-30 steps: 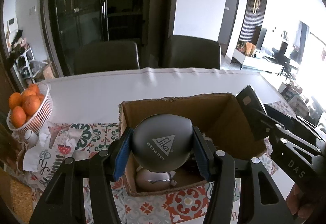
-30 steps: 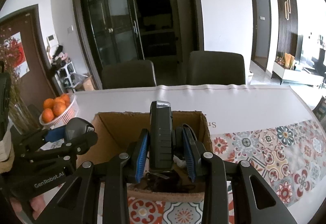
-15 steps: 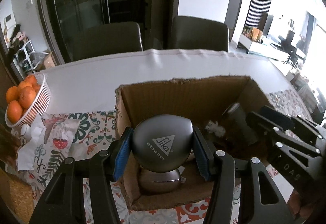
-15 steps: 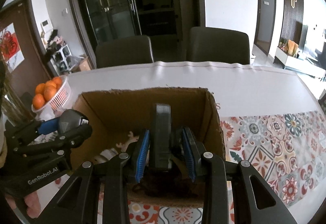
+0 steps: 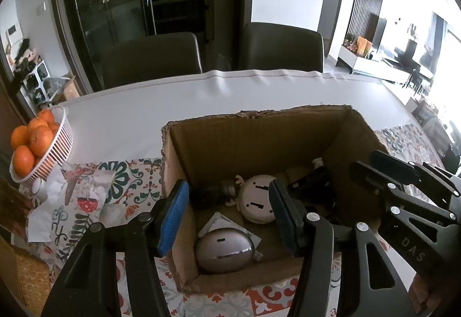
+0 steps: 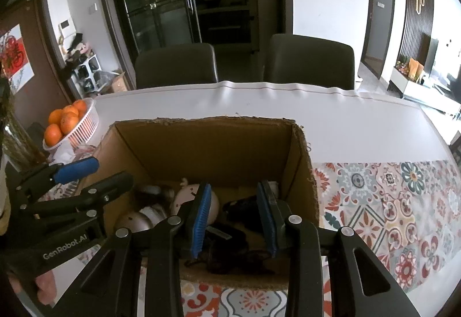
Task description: Organize rigid objects
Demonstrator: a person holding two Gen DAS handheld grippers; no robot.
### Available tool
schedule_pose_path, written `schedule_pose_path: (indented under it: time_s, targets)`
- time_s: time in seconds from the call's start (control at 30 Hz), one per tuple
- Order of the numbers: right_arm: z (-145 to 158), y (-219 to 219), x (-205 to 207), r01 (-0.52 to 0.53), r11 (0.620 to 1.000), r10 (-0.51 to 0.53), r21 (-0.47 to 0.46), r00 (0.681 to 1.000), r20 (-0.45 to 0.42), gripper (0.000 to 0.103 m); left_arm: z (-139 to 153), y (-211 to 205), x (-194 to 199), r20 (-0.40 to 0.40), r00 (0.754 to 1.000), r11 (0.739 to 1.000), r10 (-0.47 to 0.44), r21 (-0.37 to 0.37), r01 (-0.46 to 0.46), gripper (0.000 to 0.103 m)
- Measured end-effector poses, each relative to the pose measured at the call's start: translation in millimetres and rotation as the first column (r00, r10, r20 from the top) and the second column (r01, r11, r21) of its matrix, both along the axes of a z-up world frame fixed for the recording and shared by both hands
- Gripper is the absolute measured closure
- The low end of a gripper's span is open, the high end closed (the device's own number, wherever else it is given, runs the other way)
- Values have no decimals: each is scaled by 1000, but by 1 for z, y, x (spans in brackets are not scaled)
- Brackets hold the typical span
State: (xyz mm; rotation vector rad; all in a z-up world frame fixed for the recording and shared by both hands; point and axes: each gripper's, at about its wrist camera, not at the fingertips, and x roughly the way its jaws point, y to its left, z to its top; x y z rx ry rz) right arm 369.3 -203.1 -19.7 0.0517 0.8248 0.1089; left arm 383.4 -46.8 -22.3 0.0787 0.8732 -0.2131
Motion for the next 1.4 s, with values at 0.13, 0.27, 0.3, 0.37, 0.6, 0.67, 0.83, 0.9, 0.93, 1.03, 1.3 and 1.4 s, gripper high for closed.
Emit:
schedule_pose_path:
  time_s: [0.13, 0.27, 0.3, 0.37, 0.6, 0.67, 0.83, 0.9, 0.93, 1.03, 1.3, 1.4]
  targets:
    - [7, -2, -11, 16, 1000, -16, -3, 1000, 16, 68, 11, 1, -15, 39, 999, 1000, 7, -6, -7, 46]
    - [16, -5, -28, 41, 999, -41, -7, 998, 45, 68, 24, 3, -34, 78, 997, 1000, 25, -3, -25, 44]
    - [19, -5, -33, 48, 999, -48, -11, 997, 55, 68, 27, 4, -39, 88, 996, 1000, 30, -2, -30, 44]
    - [26, -6, -44, 63, 998, -62, -13, 995, 73, 68, 34, 5, -51, 105, 994, 999, 39, -8, -38, 43]
    - [46, -6, -84, 82, 997, -83, 12, 988, 132, 68, 54, 12, -90, 147, 988, 998, 47, -46, -40, 39]
    - [51, -5, -96, 90, 996, -90, 11, 985, 146, 68, 59, 14, -104, 167, 984, 997, 59, -53, -50, 36]
    - [64, 1, -129, 95, 995, -94, 4, 978, 186, 68, 70, 20, -134, 198, 978, 997, 72, -52, -63, 34]
    - [68, 3, -143, 99, 995, -98, 4, 973, 208, 68, 75, 20, -147, 228, 971, 997, 75, -34, -69, 26]
    - [71, 4, -149, 99, 995, -96, -1, 972, 215, 67, 77, 21, -152, 240, 968, 997, 76, -29, -72, 25]
    - [75, 5, -167, 103, 995, -102, 8, 968, 231, 65, 83, 24, -172, 273, 959, 997, 73, -22, -70, 18]
    - [81, 9, -209, 136, 991, -127, -9, 948, 293, 40, 91, 30, -215, 364, 927, 996, 89, -5, -93, 0]
    - [84, 10, -221, 154, 988, -138, -23, 938, 319, 31, 91, 32, -228, 394, 913, 993, 106, -1, -115, 0]
